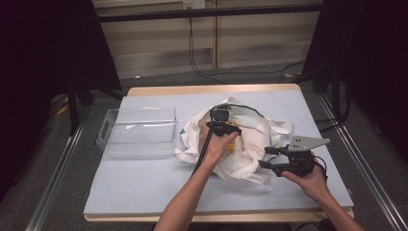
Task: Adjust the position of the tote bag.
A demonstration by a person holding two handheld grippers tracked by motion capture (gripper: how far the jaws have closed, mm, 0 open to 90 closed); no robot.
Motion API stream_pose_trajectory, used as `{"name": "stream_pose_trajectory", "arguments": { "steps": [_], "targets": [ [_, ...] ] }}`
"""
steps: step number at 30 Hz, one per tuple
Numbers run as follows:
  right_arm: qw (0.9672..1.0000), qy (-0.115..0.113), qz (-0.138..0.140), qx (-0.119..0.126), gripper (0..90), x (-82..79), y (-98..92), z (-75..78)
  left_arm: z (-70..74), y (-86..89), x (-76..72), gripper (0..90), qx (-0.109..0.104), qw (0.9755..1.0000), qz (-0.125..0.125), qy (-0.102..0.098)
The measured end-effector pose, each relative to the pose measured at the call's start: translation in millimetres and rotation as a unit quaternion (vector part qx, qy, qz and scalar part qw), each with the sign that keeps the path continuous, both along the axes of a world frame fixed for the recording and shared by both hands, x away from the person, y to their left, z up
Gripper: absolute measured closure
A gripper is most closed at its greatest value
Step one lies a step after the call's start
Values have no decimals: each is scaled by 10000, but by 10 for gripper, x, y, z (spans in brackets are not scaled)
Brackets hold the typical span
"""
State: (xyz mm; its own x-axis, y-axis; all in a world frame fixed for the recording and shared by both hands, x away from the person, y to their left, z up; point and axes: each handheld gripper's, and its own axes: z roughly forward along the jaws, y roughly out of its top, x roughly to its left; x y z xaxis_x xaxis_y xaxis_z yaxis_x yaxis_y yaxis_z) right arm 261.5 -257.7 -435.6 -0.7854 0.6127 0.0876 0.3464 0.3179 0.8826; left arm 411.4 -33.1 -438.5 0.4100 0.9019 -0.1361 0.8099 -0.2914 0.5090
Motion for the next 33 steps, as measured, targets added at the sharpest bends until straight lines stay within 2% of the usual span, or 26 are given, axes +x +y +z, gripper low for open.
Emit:
{"name": "stream_pose_trajectory", "arguments": {
  "steps": [4, 6, 10, 13, 15, 19, 23, 24, 25, 27, 28, 30, 31, 33],
  "targets": [
    [10000, -33, -32, 9, 440, -6, 0, 7, 34, 12, -28, 272, -43, 9998, -182, 95],
    [10000, -46, -30, 7, 440, -4, -5, 10, 50, 20, -44, 282, -25, 9996, -278, 47],
    [10000, -41, -42, 35, 441, -11, -15, 18, 108, 62, -66, 284, -66, 9991, -413, 74],
    [10000, -49, -43, 38, 441, -13, -17, 22, 166, 88, -88, 284, -90, 9988, -486, -7],
    [10000, -69, -33, 50, 442, -15, -18, 26, 216, 125, -95, 283, -230, 9982, -547, 15],
    [9999, -82, -49, 60, 442, -15, -21, 31, 301, 162, -120, 284, -247, 9976, -649, -37],
    [9999, -89, -42, 68, 443, -25, -18, 42, 431, 229, -135, 285, -461, 9960, -763, -102],
    [9999, -97, -43, 74, 443, -25, -18, 44, 474, 240, -141, 286, -428, 9952, -869, -110],
    [9999, -113, -47, 63, 443, -24, -19, 45, 503, 253, -145, 286, -387, 9945, -971, -30],
    [9999, -107, -47, 71, 444, -24, -21, 47, 546, 274, -167, 285, -294, 9938, -1071, -71],
    [9999, -102, -51, 69, 443, -25, -21, 46, 561, 284, -177, 285, -224, 9934, -1121, -4],
    [9999, -106, -37, 78, 444, -24, -22, 45, 556, 312, -198, 285, -58, 9925, -1222, -23],
    [9999, -106, -50, 70, 444, -26, -21, 46, 537, 330, -203, 286, 18, 9920, -1259, 31],
    [9999, -102, -43, 65, 444, -26, -18, 47, 484, 361, -208, 285, 98, 9896, -1431, 77]
  ]
}}
